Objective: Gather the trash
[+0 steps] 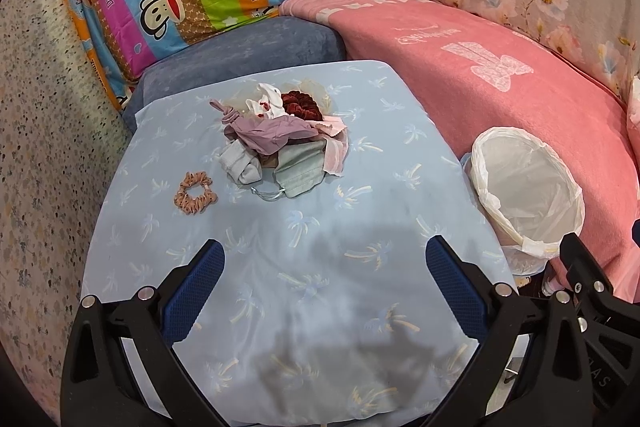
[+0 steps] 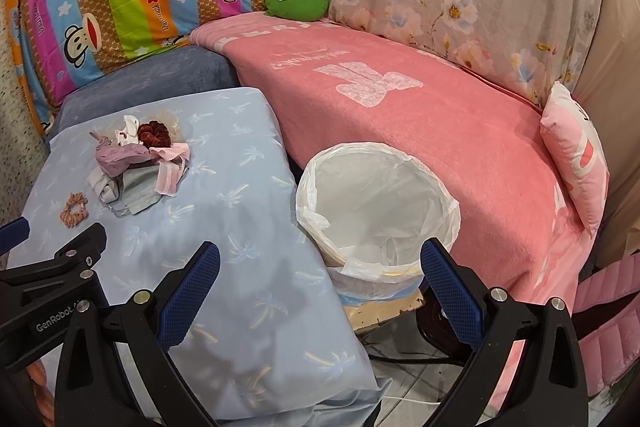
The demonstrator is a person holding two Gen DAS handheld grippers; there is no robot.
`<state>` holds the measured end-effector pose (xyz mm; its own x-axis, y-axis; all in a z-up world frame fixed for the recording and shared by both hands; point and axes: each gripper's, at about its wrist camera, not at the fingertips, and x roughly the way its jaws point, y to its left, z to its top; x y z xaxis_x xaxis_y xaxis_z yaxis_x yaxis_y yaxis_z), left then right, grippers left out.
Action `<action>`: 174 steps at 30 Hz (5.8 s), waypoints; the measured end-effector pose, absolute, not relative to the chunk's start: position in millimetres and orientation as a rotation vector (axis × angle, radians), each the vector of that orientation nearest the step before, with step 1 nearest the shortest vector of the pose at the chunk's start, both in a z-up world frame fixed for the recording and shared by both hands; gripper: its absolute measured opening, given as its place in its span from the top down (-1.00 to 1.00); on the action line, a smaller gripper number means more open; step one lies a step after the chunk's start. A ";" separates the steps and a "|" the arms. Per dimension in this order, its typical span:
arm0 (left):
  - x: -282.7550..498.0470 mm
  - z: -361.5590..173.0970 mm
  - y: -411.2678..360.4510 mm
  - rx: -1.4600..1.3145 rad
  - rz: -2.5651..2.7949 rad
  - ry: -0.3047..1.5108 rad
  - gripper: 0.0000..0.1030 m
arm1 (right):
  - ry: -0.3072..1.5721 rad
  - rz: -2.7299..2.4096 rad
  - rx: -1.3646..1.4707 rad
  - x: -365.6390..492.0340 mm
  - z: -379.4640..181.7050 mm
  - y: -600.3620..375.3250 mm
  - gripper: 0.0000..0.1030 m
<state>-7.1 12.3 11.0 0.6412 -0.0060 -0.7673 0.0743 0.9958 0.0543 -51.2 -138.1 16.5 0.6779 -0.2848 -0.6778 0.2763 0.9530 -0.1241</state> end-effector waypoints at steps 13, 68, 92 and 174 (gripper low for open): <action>-6.6 10.5 13.0 0.082 -0.045 0.873 -0.87 | 0.760 -0.316 -0.017 -52.3 18.0 -134.8 -0.88; 0.1 11.6 23.6 0.062 -0.094 0.817 -0.87 | 0.739 -0.342 -0.012 -46.7 22.9 -130.9 -0.88; 104.4 -50.9 178.6 -0.049 0.086 0.862 -0.87 | 0.668 -0.181 0.037 55.7 -2.0 -39.2 -0.88; 97.1 24.9 -135.0 0.077 -0.774 0.793 0.79 | 0.510 -0.360 0.332 16.0 38.7 -282.6 0.84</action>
